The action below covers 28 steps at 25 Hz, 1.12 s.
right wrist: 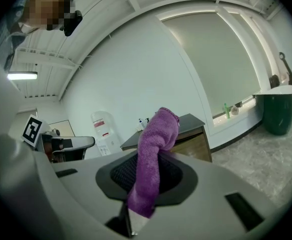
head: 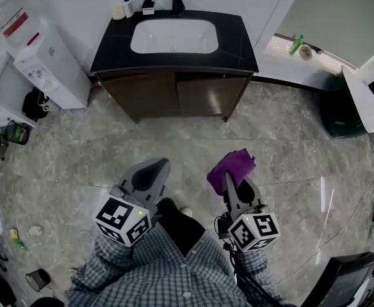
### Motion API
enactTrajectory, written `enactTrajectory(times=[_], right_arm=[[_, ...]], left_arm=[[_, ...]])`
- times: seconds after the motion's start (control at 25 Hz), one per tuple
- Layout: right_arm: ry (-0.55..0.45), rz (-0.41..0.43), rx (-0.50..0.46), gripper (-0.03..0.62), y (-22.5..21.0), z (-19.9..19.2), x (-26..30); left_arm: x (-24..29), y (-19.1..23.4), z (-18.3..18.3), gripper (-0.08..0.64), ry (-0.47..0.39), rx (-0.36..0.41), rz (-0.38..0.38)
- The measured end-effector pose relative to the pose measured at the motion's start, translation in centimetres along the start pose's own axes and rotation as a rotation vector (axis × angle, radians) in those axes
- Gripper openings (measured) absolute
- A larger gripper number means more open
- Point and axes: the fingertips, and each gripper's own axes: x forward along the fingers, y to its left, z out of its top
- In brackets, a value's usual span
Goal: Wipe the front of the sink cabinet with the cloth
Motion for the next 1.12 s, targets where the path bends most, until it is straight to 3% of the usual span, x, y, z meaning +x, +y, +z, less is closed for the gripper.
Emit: enactTrajectory(times=[0.16, 0.32, 0.68, 0.96, 1.12], right_arm=[[0.011, -0.012, -0.004, 0.077, -1.7, 0.0, 0.9], [-0.004, 0.003, -0.018, 0.077, -2.4, 1.0, 3.6], [-0.025, 0.009, -0.078, 0.077, -3.6, 4.3, 13.2], [0.055, -0.002, -0.122, 0.077, -4.8, 3.3, 21.8], [0.067, -0.016, -0.145, 0.077, -6.6, 2.1, 26.8]], left_arm=[[1.6, 0.6, 0.1, 0.011, 0.007, 0.006, 0.001], [4.1, 2.3, 0.4, 0.011, 0.032, 0.066, -0.017], [11.5, 8.6, 2.6, 0.011, 0.059, 0.041, -0.091], [16.4, 14.5, 1.8, 0.011, 0.102, -0.022, -0.110], [19.2, 17.5, 1.9, 0.011, 0.077, 0.039, -0.104]])
